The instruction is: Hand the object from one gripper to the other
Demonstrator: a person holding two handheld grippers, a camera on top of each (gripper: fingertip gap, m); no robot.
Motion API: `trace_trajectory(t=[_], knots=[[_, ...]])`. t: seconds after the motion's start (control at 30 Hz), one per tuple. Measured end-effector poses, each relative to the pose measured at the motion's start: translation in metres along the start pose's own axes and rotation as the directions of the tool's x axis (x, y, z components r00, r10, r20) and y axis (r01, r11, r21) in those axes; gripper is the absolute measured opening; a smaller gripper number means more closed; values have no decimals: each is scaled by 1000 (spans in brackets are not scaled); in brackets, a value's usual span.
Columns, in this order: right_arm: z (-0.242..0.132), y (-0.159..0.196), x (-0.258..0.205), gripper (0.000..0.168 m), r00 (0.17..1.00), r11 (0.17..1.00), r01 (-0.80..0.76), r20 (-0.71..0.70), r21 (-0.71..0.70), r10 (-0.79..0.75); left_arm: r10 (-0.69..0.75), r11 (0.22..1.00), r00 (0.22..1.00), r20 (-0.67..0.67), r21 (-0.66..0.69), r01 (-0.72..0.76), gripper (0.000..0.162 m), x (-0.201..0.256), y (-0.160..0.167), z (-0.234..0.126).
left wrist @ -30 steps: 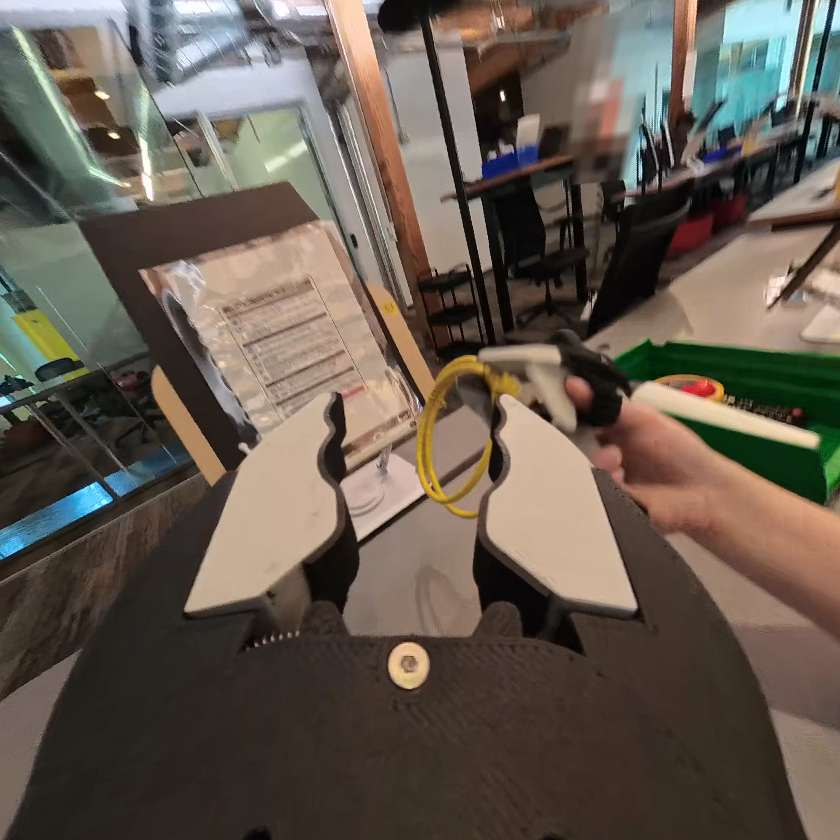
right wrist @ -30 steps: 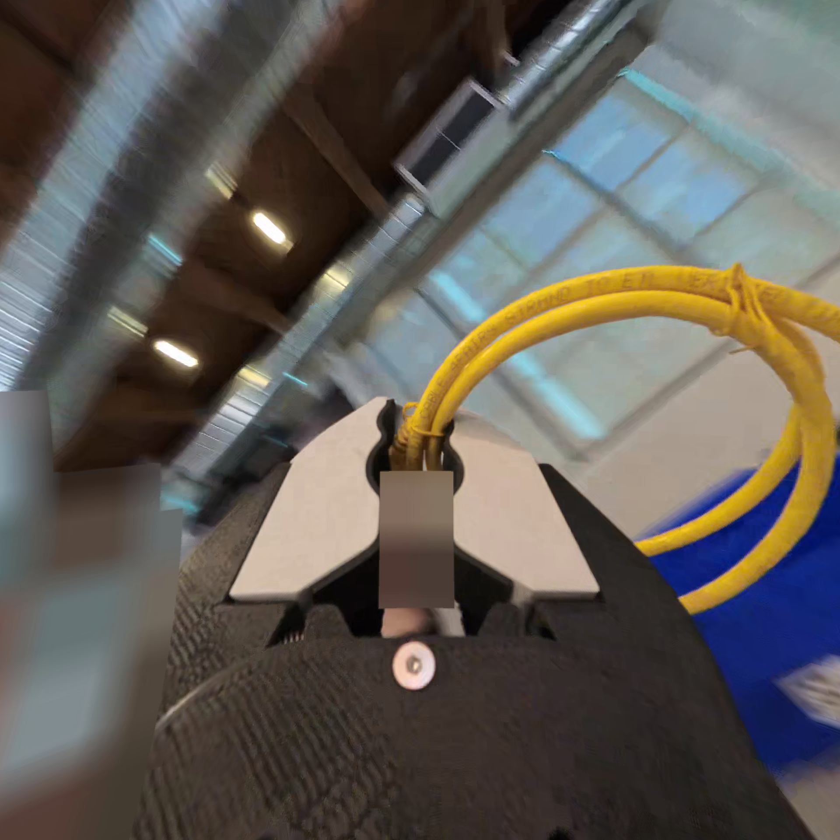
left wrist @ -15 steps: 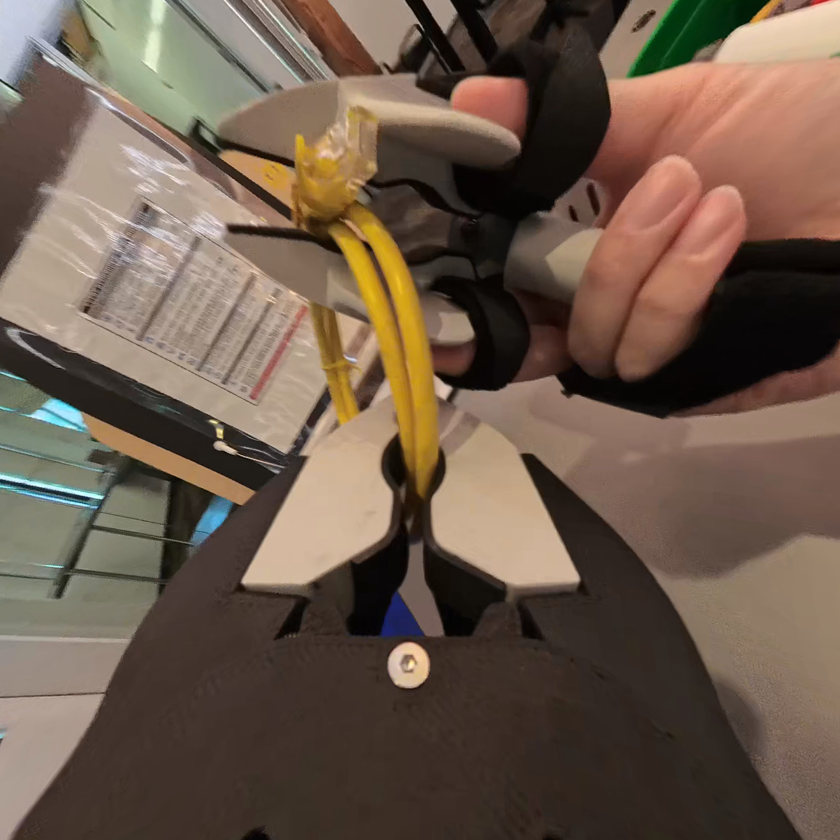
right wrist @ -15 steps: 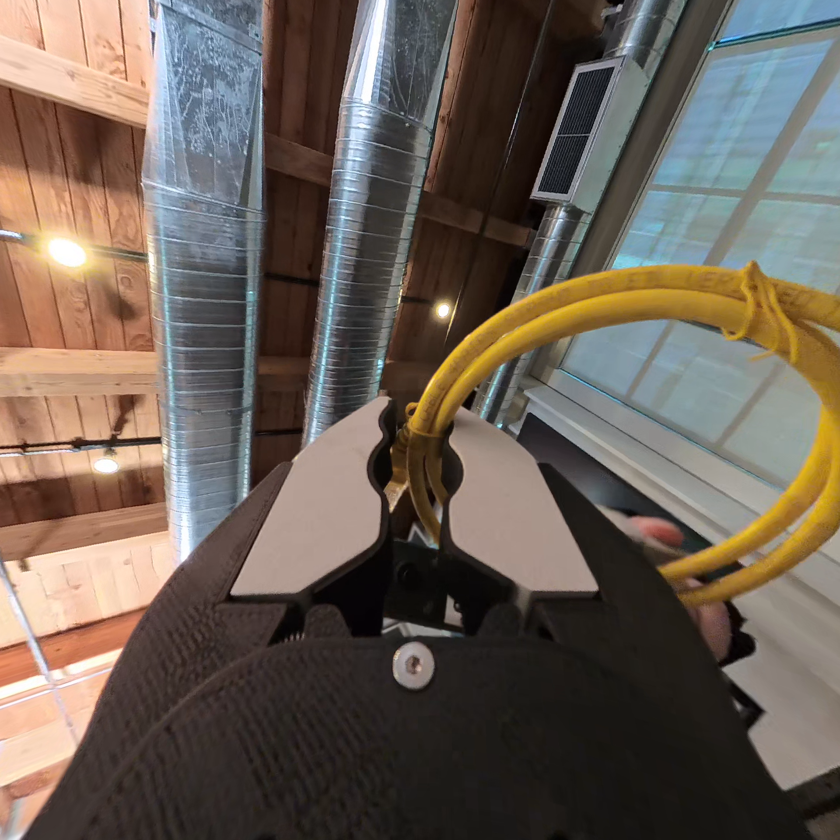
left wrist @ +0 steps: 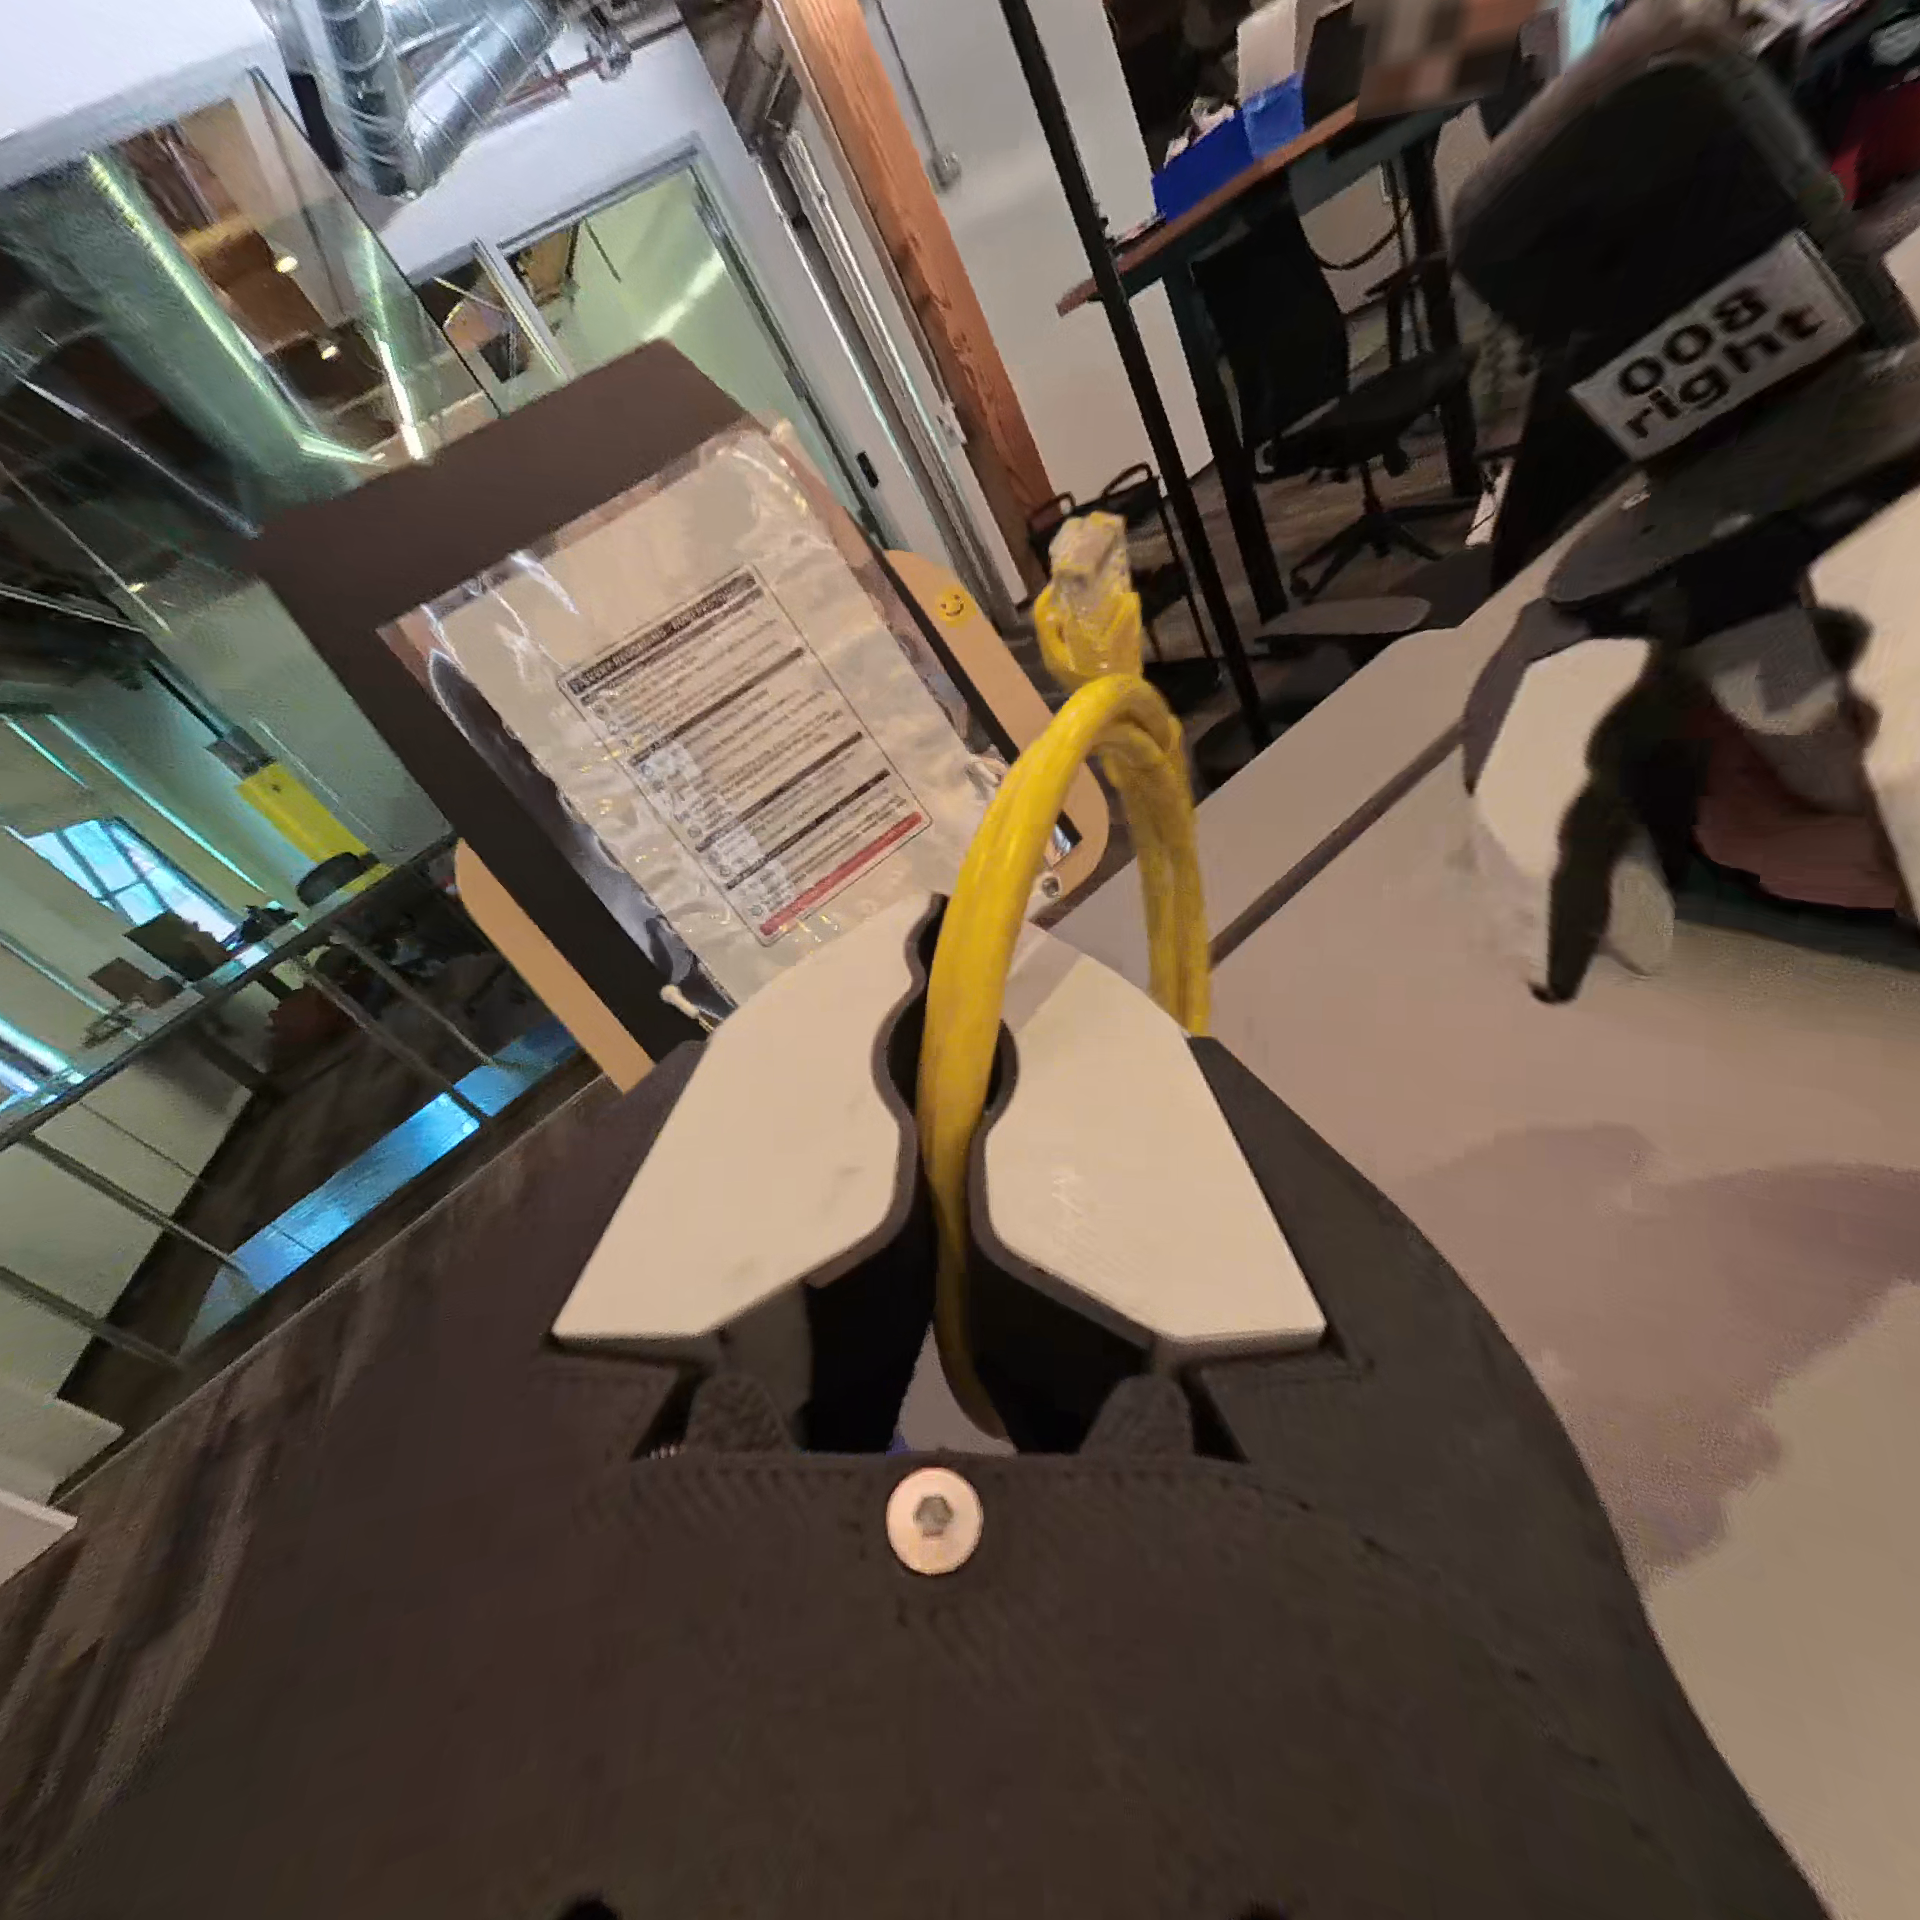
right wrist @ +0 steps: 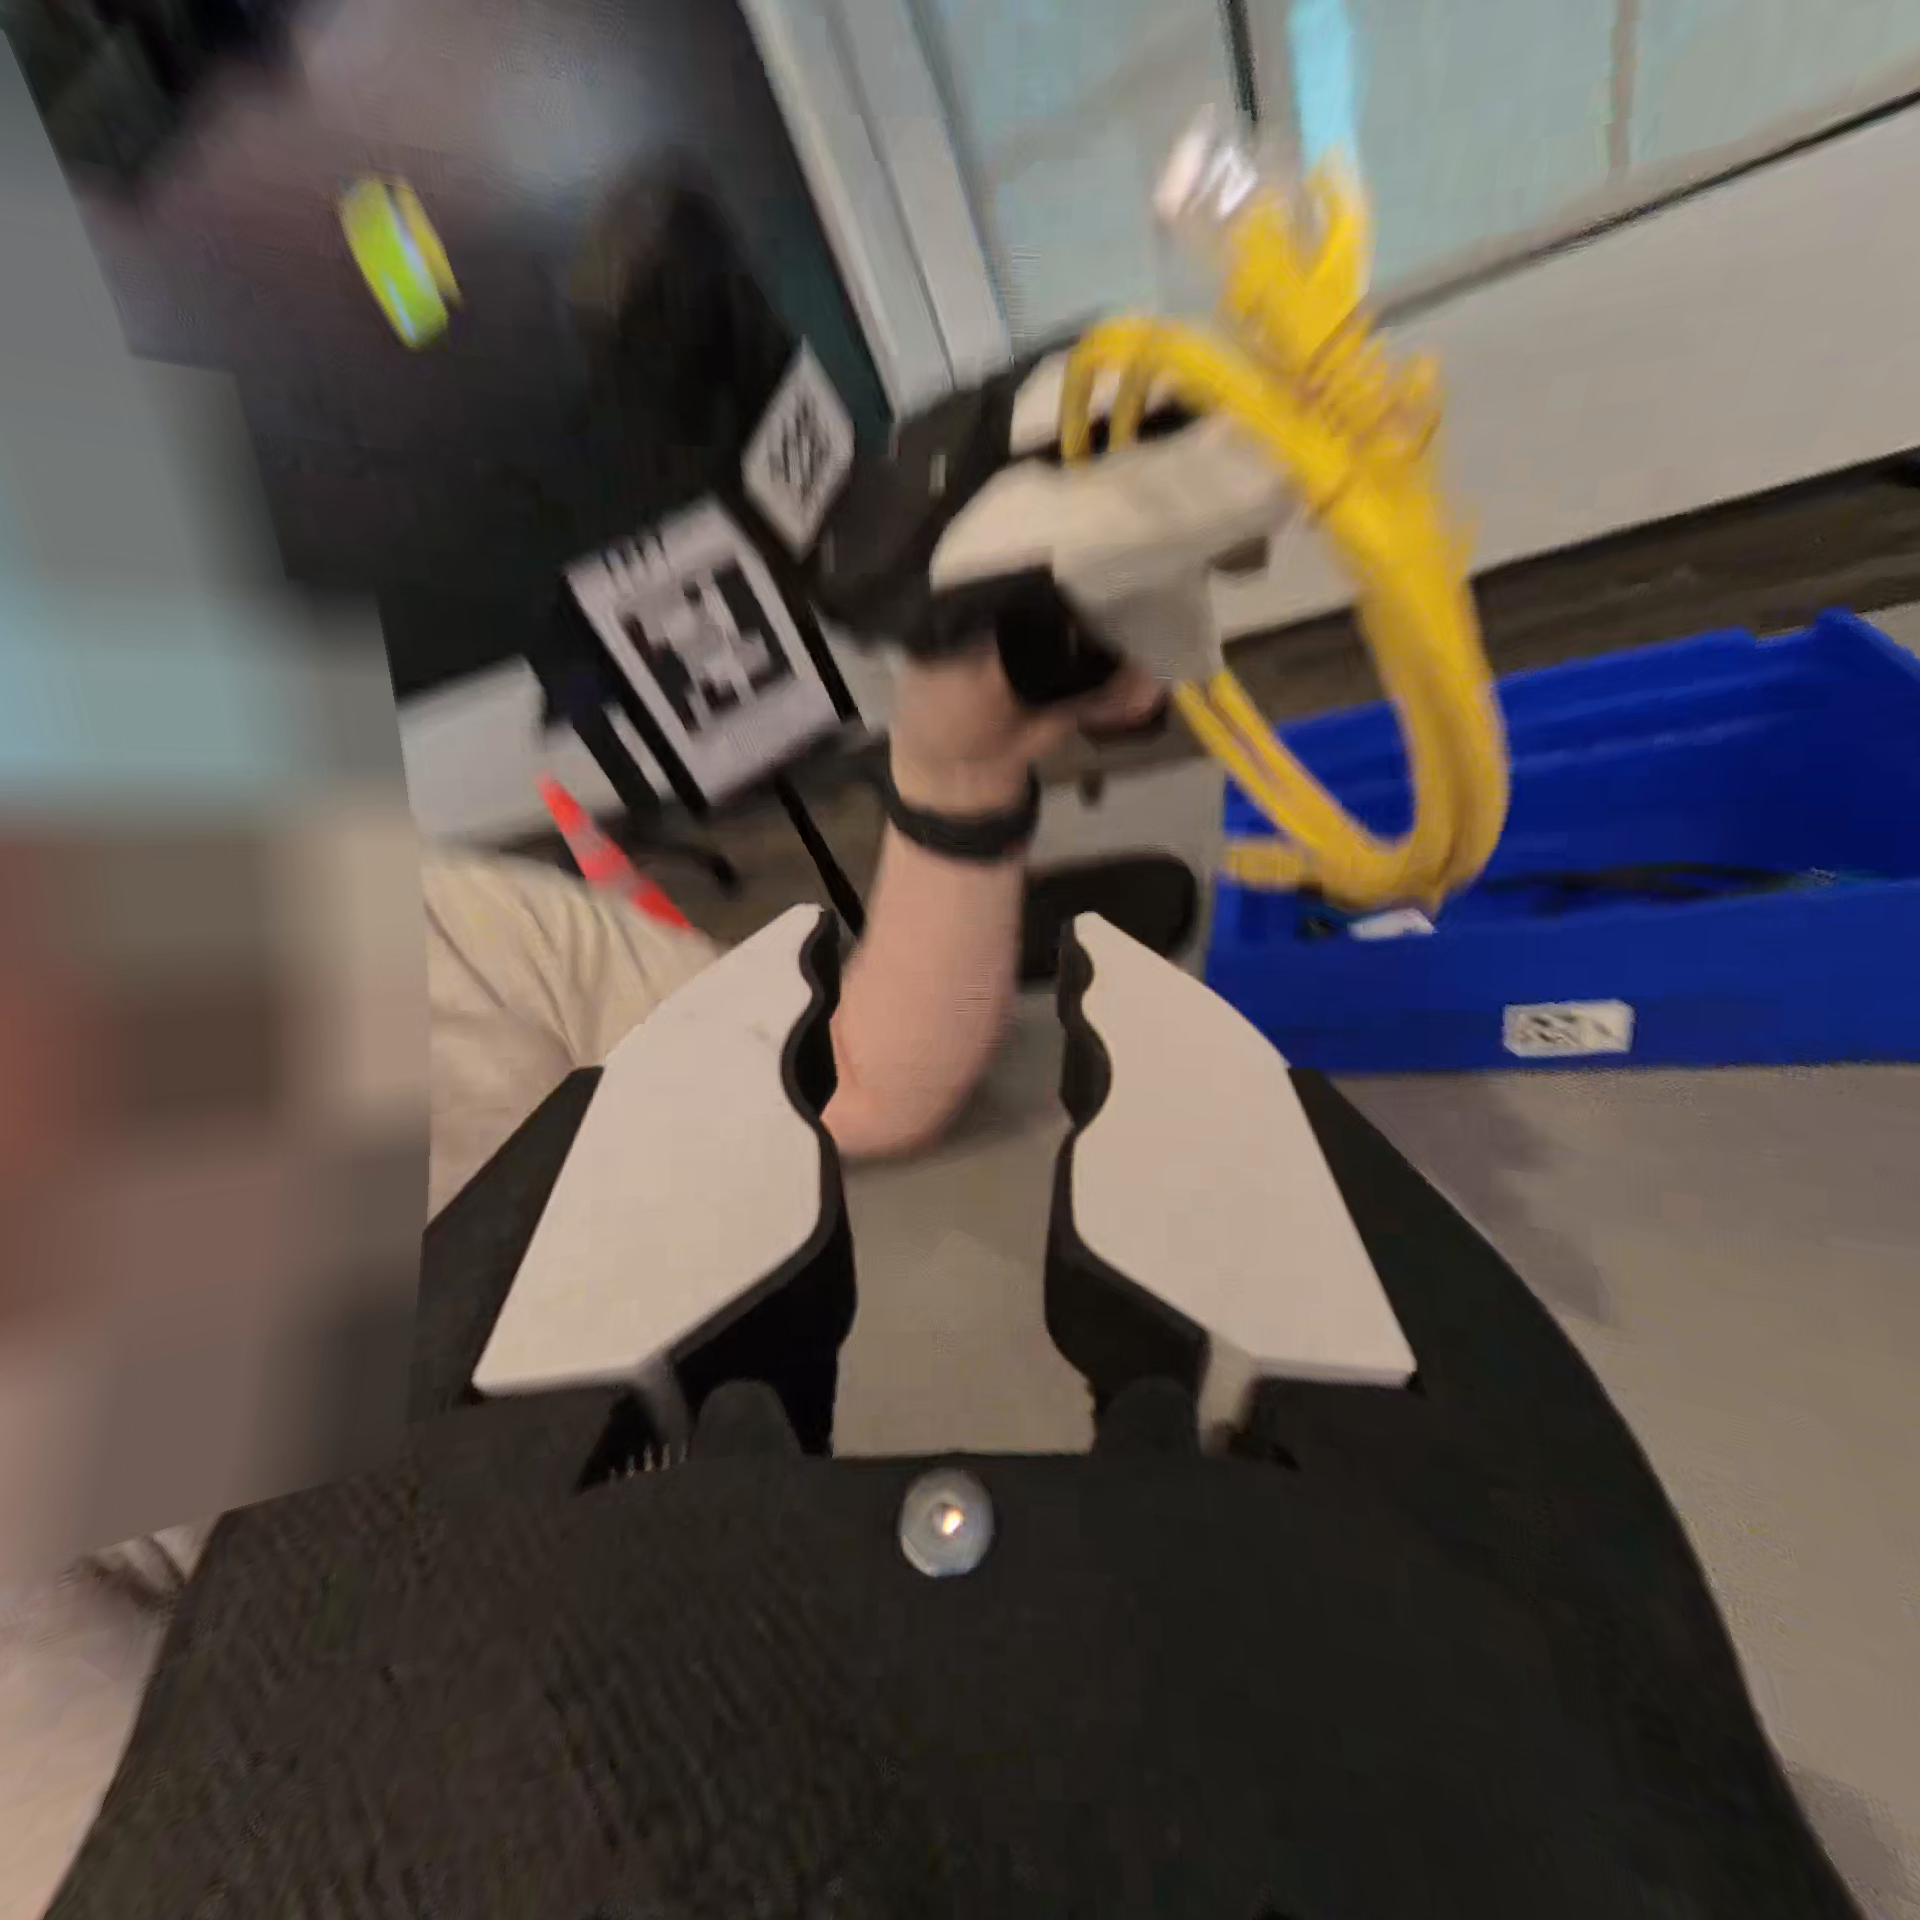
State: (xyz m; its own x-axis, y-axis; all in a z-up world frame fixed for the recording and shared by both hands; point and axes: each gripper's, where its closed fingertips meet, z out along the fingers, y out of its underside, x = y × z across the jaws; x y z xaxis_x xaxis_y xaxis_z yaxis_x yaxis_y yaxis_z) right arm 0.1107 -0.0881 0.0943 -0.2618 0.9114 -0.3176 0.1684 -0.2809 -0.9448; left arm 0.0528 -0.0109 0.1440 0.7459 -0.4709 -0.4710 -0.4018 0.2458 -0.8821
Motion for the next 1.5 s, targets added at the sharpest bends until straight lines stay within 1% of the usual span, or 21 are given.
trace_trajectory(t=[0.03, 0.13, 0.2, 0.27, 0.33, 0.4, 0.43, 0.47, 0.5, 0.53, 0.6, 0.63, 0.67, 0.77, 0.9, 1.0, 1.1, 1.2, 1.33, 1.43, 1.5], knots=[[-3, 14, 2, 40, 992, 990, 114, -43, -85, -118, -8, 1000, 1000, -14, 21, 9, 0, -1, -5, -7], [-9, 26, 34, 46, 826, 858, 458, -246, -232, -507, -36, 994, 998, -46, 100, 40, 0, 0, -22, -24], [-5, 8, 45, 51, 727, 801, 572, -343, -176, -594, -42, 986, 993, -112, 154, 59, 0, 10, -33, -33], [5, -10, 37, 55, 778, 822, 569, -325, 5, -537, -41, 980, 984, -174, 184, 74, 1, 20, -41, -40], [11, -25, 19, 57, 875, 847, 481, -192, 229, -445, -38, 978, 981, -189, 193, 75, 0, 24, -44, -42], [12, -32, 3, 54, 926, 857, 365, -43, 363, -376, -38, 979, 978, -207, 190, 79, 0, 29, -44, -40], [13, -32, 0, 46, 933, 866, 331, 4, 375, -359, -49, 979, 977, -207, 183, 88, 1, 29, -42, -37], [15, -29, -3, 24, 932, 874, 323, 40, 362, -361, -70, 979, 977, -200, 172, 106, 1, 27, -40, -33], [16, -27, -2, 13, 931, 884, 322, 55, 338, -360, -100, 978, 977, -189, 164, 132, 2, 25, -37, -29], [16, -27, 3, 12, 943, 899, 301, 38, 317, -330, -136, 973, 977, -165, 162, 162, 11, 19, -34, -25], [11, -34, 14, 11, 973, 920, 211, 24, 330, -232, -208, 967, 968, -143, 119, 225, 52, 9, -26, -18], [6, -39, 19, 11, 984, 918, 151, 32, 367, -175, -245, 961, 959, -141, 96, 259, 63, 5, -22, -17], [-1, -46, 26, 10, 994, 906, 86, 29, 414, -108, -275, 954, 952, -133, 89, 288, 71, 0, -20, -16], [-25, -52, 79, 11, 969, 806, -182, -37, 564, 245, -283, 950, 958, -54, 120, 287, 74, -16, -20, -21], [-57, -32, 137, 11, 856, 557, -356, 24, 750, 516, -155, 984, 988, 4, 92, 154, 71, -8, -19, -19], [-69, -18, 160, 11, 777, 353, -454, 170, 818, 606, 14, 997, 999, -36, -80, -17, 66, 23, 5, 0], [-67, -8, 171, 11, 718, 223, -521, 282, 824, 636, 238, 934, 971, 3, -273, -229, 61, 42, 35, 29], [-62, 5, 181, 11, 670, 170, -537, 295, 826, 682, 413, 854, 910, -39, -329, -402, 57, 69, 55, 58], [-63, 12, 187, 11, 629, 129, -540, 297, 832, 718, 507, 753, 857, -86, -441, -489, 40, 70, 93, 77], [-66, 6, 181, 11, 637, 139, -540, 296, 830, 712, 591, 677, 799, -108, -473, -564, 28, 62, 111, 80], [-66, 1, 175, 12, 653, 170, -528, 270, 832, 708, 684, 608, 723, -98, -472, -639, 18, 54, 114, 80]])
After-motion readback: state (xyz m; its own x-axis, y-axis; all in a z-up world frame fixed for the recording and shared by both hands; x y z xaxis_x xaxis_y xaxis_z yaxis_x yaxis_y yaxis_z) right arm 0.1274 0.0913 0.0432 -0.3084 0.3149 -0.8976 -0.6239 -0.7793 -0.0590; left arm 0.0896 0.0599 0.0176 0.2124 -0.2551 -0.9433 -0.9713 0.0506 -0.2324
